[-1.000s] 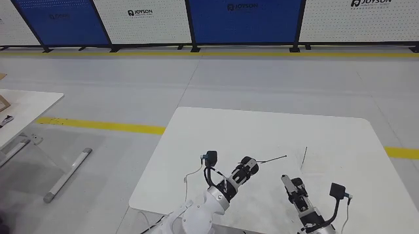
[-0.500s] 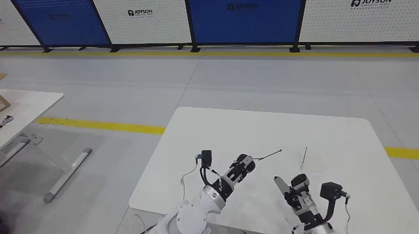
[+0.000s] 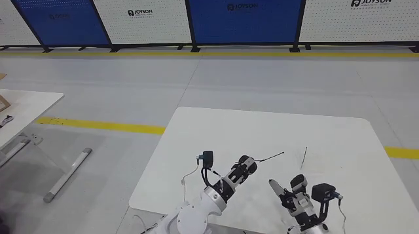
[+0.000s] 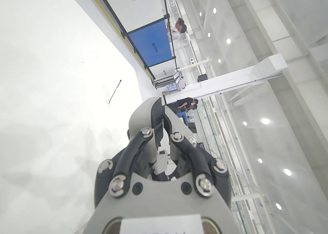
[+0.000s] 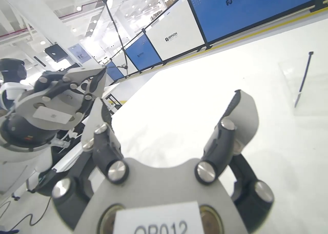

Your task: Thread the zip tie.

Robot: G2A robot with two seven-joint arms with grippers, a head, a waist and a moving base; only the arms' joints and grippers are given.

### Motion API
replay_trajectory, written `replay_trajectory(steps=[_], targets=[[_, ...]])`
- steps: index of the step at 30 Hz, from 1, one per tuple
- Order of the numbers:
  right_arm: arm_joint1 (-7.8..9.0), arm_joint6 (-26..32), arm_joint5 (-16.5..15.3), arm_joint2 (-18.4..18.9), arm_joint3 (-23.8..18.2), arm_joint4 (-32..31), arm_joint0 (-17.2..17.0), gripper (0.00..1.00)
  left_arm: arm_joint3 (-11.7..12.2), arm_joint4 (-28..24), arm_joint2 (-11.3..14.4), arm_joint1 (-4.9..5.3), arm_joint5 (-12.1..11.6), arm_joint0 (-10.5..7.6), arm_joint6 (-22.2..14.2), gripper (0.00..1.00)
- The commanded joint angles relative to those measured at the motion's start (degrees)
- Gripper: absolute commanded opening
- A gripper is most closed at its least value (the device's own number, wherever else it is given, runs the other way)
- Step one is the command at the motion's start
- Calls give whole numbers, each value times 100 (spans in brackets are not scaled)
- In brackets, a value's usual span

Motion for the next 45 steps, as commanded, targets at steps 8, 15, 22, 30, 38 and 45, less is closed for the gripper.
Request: replay_trajectory(steps=[8, 15, 22, 30, 38, 45], targets=[[8, -44, -34, -37, 91, -403, 12, 100, -109, 437, 211, -2, 65, 95, 25, 0], [-2, 57, -42, -45, 125, -251, 56, 100, -73, 449, 257, -5, 41, 64, -68, 0], [-51, 53, 485, -160, 223, -419, 188, 100, -79, 580, 399, -23, 60, 31, -78, 0], [-56, 84, 432, -173, 228, -341, 199, 100, -74, 580, 401, -23, 59, 30, -78, 0], [-63, 351, 55, -259, 380, -238, 345, 74, -19, 742, 519, -48, 94, -19, 47, 0], [-57, 306, -76, -201, 340, -170, 306, 40, 50, 778, 603, -78, 124, -75, 144, 0]])
